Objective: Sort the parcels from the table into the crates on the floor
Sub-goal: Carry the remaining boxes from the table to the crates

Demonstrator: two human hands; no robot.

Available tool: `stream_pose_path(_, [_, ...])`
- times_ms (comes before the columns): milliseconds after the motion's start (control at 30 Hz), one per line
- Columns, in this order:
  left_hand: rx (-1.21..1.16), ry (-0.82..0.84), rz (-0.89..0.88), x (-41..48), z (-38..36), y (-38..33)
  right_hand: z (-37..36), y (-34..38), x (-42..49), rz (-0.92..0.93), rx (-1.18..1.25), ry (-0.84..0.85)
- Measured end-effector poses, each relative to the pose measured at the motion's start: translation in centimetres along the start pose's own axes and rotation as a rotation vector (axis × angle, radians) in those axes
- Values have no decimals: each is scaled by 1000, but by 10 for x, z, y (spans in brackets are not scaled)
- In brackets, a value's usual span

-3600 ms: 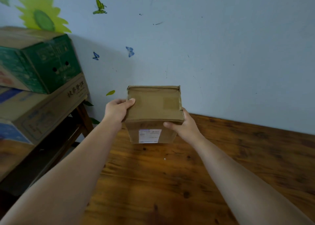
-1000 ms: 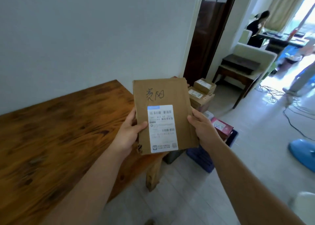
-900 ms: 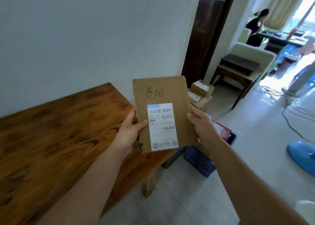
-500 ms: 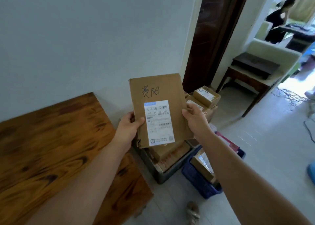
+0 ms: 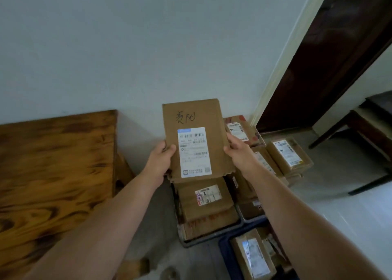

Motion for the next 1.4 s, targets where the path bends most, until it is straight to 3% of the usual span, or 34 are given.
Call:
stream_pose_path(367, [-25,-50,163,150,-10,37,-30,-79,140,-135,-75,5])
stream_pose_path(867, [-26,-191,374,319,-19,226,-95,-311,233,-371,-168,41])
stream_pose_path(1400, [-9,-256,298,346,-11,253,-115,-343,255,-343,-232,41])
Point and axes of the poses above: each hand's wrist, its own x-axis towards the middle knuckle, its own z-axis out of the back of the hand, y = z × x, the point moved 8 cm from there along x, towards the middle knuckle, and after that the axes turned 9 degrees about z, right-handed, at the moved point
